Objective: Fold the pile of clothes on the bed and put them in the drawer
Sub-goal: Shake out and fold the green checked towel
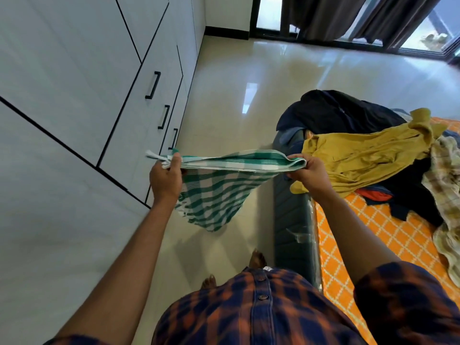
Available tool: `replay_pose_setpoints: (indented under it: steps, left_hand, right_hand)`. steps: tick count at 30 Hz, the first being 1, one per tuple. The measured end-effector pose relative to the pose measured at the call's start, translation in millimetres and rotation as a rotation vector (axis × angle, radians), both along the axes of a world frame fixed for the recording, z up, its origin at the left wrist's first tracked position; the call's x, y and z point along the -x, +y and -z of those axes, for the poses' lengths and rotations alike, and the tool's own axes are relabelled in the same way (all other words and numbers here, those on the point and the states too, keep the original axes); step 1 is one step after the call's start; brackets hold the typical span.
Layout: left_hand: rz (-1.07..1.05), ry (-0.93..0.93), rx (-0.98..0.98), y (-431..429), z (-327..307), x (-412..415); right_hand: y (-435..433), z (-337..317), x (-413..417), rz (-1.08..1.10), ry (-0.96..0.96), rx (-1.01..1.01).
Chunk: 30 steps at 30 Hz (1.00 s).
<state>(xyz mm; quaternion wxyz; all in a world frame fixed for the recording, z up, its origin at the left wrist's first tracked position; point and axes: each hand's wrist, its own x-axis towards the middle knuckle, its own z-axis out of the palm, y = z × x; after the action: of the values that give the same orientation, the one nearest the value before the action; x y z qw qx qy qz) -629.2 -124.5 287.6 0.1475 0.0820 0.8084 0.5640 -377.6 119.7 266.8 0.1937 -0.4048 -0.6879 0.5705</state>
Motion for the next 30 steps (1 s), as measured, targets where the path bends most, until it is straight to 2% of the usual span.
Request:
replay_pose_setpoints:
  steps: [2,5,8,9,11,14,16,18,20,23,25,26,28,29,30]
  left_hand:
    - [0.038,0.082,0.064,2,4,-2]
    - [0.189,0.157,0.057,-5,8,3]
    - [0.39,0.372,0.208,-17,22,22]
    - [0.418,0.393,0.248,-22,25,24]
    - [0.483,0.253,0.221,-27,15,22]
    - [0.667,-0.116,0.05,-2,-34,55]
    - [0.729,-0.368,-0.105,33,-75,92]
    - [0.69,-0.615,-0.247,60,-94,109]
    - [0.589,-0.804,-0.244,68,-75,100]
    - [0.446,-1.055,-0.288,45,-22,71]
    - [0.472,-1.113,-0.207,26,8,47]
    - [0.473,-1.07,-0.08,19,21,35]
    - [0.491,-0.975,0.153,14,36,23]
    - [0.505,-0.952,0.201,15,38,24]
    - [0.505,-0.979,0.17,14,37,28]
  right_hand:
    - [-2,4,2,0.032,-0.055,-0.148]
    - [0,7,2,0.037,-0.071,-0.159]
    - [-7,-5,-7,-0.012,-0.017,0.06]
    - [-11,-12,-9,-0.033,-0.011,0.131]
    - [-12,-23,-12,-0.125,-0.075,0.182]
    - [28,-64,-2,-0.262,-0.16,0.356]
    - [74,-104,21,-0.162,-0.02,0.499]
    - [108,-131,50,-0.113,0.245,0.611]
    - [113,-120,63,-0.122,0.351,0.687]
    - [74,-52,39,-0.088,0.156,0.796]
    - [35,2,5,-0.058,0.11,0.926]
    - [15,20,-6,-0.044,0.026,0.94]
    - [-7,40,-16,-0.005,-0.215,0.849]
    - [-9,43,-17,-0.008,-0.288,0.828]
    - [-11,42,-19,-0.007,-0.277,0.875]
